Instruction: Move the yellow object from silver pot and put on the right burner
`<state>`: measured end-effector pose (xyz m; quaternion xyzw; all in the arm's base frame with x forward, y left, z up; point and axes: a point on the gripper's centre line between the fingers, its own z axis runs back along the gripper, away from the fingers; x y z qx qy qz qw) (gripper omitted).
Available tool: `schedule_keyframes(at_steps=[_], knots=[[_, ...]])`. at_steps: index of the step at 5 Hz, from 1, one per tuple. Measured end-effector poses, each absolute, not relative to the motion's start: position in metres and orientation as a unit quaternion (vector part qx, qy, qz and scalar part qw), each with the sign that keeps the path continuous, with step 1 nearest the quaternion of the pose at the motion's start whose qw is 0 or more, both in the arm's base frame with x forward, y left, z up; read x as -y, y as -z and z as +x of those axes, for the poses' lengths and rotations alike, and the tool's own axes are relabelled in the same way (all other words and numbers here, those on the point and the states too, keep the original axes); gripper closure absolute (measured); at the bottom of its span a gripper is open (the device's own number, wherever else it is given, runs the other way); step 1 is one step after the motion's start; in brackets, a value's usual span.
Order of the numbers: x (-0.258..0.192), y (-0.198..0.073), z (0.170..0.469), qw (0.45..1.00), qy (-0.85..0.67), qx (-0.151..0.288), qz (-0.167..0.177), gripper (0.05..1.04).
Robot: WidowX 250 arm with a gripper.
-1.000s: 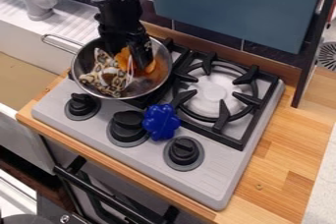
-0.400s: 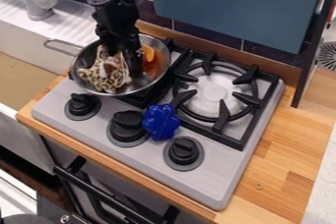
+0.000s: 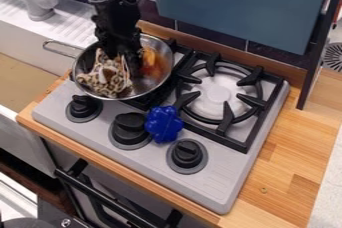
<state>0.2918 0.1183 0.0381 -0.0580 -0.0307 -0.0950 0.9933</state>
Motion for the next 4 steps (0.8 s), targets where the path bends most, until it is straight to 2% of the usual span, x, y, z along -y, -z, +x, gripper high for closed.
schedule_keyframes(at_steps=[1, 2, 4], knots=[[-0.119, -0.050, 0.289, 0.996, 0.049, 0.022, -0.070, 0.415], [-0.123, -0.073, 0.285, 0.997, 0.011, 0.038, -0.068, 0.415], [-0.112, -0.102, 0.285, 0.994, -0.042, 0.048, -0.087, 0.415]])
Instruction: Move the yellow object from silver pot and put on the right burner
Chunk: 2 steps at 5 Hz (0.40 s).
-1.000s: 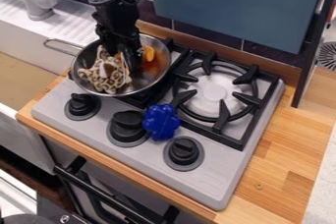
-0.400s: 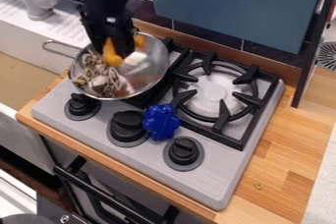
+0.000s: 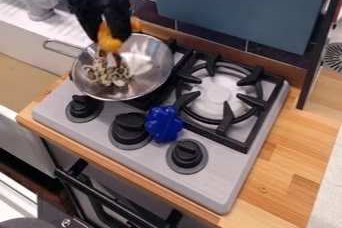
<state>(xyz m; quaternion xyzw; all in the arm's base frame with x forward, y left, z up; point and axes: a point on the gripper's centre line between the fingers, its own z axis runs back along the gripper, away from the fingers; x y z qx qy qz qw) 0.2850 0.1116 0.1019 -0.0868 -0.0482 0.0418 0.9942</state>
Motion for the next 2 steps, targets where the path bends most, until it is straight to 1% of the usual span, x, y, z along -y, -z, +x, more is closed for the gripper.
schedule_keyframes(at_steps=[1, 2], knots=[[-0.090, -0.104, 0.291, 0.992, -0.064, 0.037, -0.098, 0.415], [-0.058, -0.105, 0.299, 0.991, -0.080, 0.028, -0.106, 0.415]])
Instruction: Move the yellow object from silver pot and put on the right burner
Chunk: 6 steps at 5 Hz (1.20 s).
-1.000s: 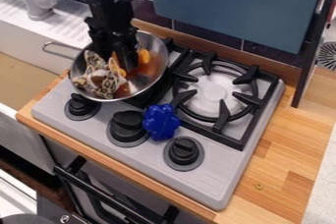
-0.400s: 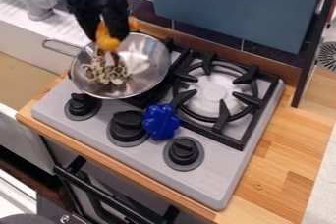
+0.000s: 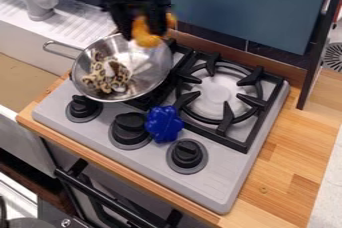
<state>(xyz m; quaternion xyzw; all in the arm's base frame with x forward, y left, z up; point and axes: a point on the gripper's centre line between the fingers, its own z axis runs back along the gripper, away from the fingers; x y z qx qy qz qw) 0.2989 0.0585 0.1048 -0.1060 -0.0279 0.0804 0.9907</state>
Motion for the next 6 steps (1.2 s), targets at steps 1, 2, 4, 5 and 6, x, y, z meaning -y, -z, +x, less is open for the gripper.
schedule_keyframes(at_steps=[1, 2, 4, 5, 6], knots=[[-0.032, -0.098, 0.304, 0.990, -0.095, 0.030, -0.101, 0.415], [-0.012, -0.091, 0.308, 0.990, -0.101, 0.040, -0.085, 0.415], [0.015, -0.061, 0.318, 0.992, -0.108, 0.044, -0.057, 0.415], [0.021, -0.052, 0.321, 0.991, -0.113, 0.050, -0.056, 0.415], [0.022, -0.049, 0.320, 0.989, -0.119, 0.057, -0.062, 0.367]])
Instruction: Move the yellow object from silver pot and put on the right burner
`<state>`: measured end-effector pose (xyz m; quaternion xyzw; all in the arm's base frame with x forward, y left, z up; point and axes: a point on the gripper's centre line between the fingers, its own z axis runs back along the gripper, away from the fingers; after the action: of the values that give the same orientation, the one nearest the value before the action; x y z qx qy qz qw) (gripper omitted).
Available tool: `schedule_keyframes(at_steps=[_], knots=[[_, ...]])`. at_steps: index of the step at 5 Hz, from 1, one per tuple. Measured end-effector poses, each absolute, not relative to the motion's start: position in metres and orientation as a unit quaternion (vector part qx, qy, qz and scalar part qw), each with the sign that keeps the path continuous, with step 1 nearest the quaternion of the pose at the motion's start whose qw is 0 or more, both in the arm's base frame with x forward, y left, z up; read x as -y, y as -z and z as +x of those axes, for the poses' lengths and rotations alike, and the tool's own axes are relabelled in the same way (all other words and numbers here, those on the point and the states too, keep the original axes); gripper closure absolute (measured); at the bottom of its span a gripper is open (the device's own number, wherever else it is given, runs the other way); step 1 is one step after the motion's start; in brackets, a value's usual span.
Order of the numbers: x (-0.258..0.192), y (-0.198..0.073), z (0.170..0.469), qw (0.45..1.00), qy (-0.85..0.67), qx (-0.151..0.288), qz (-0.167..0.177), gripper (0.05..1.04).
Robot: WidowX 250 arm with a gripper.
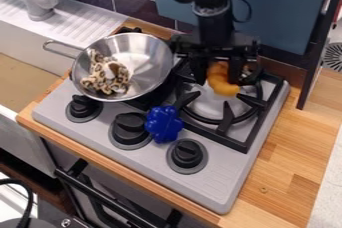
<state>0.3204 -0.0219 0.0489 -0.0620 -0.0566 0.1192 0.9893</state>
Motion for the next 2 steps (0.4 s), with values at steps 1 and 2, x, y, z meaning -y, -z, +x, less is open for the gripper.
schedule_keyframes(at_steps=[1, 2], knots=[[0.0229, -0.0486, 0.3196, 0.989, -0.118, 0.054, -0.065, 0.118], [0.0211, -0.0463, 0.3207, 0.989, -0.126, 0.064, -0.051, 0.087]])
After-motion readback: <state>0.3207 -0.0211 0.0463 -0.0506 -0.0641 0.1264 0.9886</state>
